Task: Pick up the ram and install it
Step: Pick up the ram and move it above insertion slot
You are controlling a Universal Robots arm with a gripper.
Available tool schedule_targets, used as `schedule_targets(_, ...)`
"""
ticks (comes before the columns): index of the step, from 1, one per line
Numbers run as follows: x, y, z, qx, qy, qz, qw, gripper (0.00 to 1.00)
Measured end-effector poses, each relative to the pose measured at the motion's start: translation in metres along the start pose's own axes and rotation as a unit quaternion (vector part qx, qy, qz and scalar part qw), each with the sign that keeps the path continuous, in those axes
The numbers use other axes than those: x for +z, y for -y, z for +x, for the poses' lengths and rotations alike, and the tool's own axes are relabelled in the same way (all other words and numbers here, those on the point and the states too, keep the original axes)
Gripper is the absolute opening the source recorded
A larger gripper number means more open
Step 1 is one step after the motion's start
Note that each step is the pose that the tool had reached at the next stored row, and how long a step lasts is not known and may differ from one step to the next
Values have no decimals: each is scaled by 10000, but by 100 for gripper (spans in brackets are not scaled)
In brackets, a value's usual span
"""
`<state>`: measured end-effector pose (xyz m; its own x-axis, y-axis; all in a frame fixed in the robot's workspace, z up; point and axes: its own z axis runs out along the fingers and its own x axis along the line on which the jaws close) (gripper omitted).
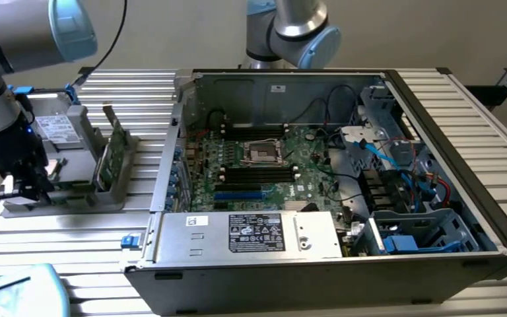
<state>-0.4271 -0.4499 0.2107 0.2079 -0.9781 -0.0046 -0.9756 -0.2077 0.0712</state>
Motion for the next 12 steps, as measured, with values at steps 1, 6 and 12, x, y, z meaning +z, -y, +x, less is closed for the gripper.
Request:
schedule_targets(1, 8, 12, 6, -6, 10, 1, 10000, 37)
schedule_targets(6, 68, 35, 22, -25, 63, 13, 10000, 37)
schedule_targets(12, 172, 54, 25, -24, 108, 23, 9999, 37)
